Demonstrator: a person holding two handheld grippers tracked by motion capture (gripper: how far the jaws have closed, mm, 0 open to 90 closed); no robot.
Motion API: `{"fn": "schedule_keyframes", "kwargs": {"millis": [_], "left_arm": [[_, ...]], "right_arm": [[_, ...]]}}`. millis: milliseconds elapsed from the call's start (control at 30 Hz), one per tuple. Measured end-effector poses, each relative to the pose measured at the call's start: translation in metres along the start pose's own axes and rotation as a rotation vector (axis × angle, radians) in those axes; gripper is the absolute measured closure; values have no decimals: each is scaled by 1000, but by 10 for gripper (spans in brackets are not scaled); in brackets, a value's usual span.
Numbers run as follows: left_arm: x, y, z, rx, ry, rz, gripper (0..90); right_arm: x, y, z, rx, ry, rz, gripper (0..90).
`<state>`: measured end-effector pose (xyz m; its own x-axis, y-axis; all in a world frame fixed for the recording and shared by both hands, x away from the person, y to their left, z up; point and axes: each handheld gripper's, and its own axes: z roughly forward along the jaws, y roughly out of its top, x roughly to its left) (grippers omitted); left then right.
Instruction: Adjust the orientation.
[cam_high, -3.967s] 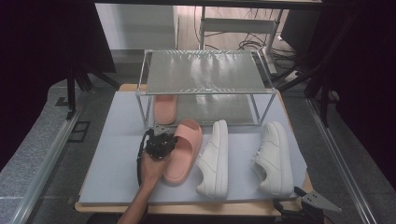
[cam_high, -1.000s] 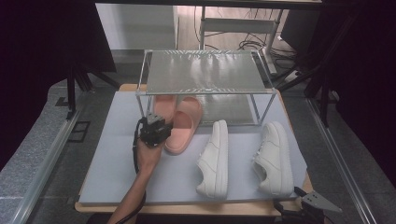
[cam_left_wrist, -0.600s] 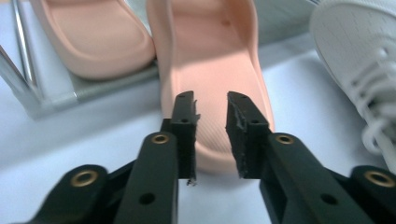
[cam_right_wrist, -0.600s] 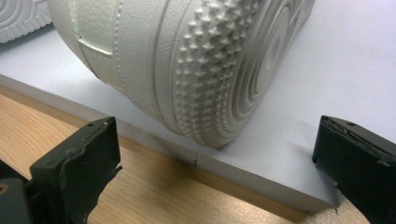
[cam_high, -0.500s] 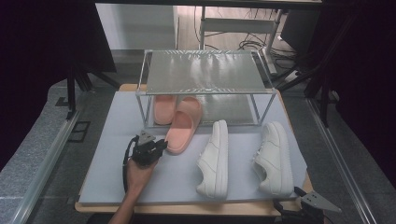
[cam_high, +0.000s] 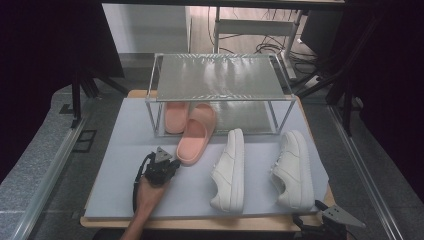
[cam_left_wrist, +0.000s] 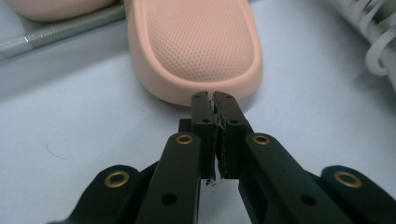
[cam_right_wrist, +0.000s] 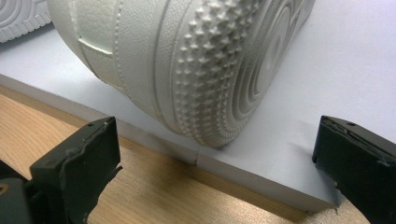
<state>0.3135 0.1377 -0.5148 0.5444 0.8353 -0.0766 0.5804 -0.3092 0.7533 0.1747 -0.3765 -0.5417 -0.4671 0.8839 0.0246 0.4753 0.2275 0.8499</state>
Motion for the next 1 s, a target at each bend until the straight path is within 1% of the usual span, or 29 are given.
{"fn": "schedule_keyframes", "kwargs": {"millis": [100, 167, 400, 600, 667, 900, 1000], "left_arm": [[1, 2, 6, 17, 3, -1, 866], [1, 3, 8, 14, 0, -4, 865], [-7, 13, 18, 18, -10, 11, 855], [-14, 25, 27, -3, -25, 20, 853], [-16, 30, 29, -12, -24, 24, 853], [-15, 42, 34, -41, -16, 11, 853], [-15, 45, 38, -40, -9, 12, 852]], "right_arm": [[0, 0, 0, 0, 0, 0, 6], [0, 0, 0, 0, -1, 1, 6], [0, 0, 0, 0, 0, 0, 6], [0, 0, 0, -1, 1, 1, 6], [0, 0, 0, -1, 1, 1, 6], [0, 0, 0, -2, 1, 2, 6], [0, 0, 0, -2, 2, 2, 6]]}}
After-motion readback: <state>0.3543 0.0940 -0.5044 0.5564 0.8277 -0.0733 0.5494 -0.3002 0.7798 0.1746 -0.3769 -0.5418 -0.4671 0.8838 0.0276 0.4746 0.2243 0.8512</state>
